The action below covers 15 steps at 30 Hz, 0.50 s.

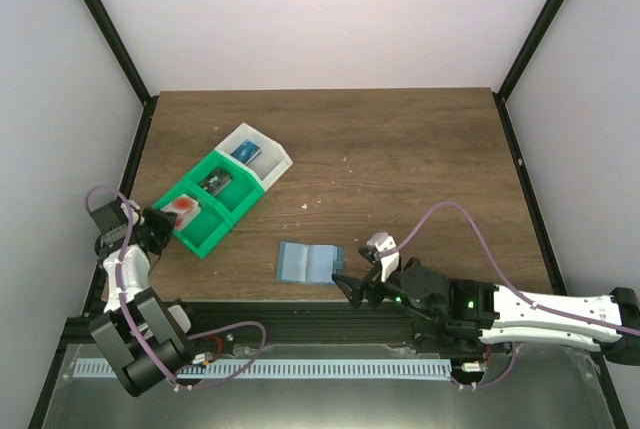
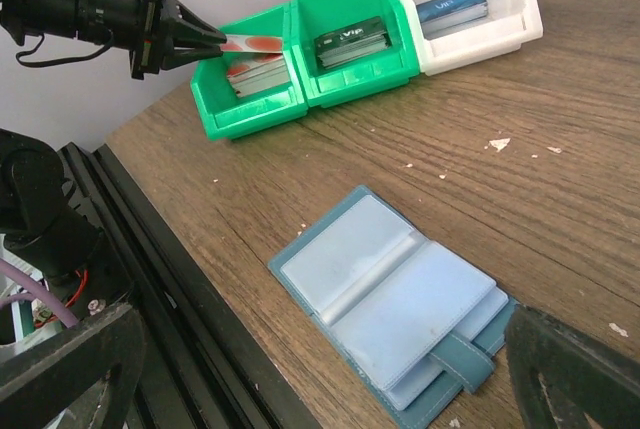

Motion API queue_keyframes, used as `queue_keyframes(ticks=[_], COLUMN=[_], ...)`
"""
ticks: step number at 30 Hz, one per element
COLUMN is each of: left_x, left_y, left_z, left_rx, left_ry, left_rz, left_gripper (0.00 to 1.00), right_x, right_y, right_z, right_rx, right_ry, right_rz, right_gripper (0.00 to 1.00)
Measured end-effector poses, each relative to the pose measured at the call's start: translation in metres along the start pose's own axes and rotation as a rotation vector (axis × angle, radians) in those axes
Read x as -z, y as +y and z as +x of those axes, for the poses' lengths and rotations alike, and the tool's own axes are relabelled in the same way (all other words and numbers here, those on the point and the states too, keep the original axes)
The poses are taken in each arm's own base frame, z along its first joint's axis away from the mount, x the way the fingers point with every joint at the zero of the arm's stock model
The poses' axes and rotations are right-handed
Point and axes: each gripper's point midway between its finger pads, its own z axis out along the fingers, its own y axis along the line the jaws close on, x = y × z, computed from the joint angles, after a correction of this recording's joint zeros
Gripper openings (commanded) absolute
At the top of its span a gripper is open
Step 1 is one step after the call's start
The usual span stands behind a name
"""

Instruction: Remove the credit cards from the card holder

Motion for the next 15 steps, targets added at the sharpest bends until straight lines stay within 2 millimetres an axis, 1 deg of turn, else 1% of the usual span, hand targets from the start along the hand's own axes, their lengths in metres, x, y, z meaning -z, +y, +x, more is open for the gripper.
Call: queue_keyframes(ticks=[15], left_x=[0.0003], left_y=[-0.0043], left_z=[-0.0086], left_rx=[-0.014], left_ry=[-0.031], left_rz=[0.008], left_gripper=[0.3], right_x=[0.0001], right_y=[-0.004], right_z=[0.005], right_rx=[-0.016], right_ry=[0.018], right_rz=[0.018], right_gripper=[1.0])
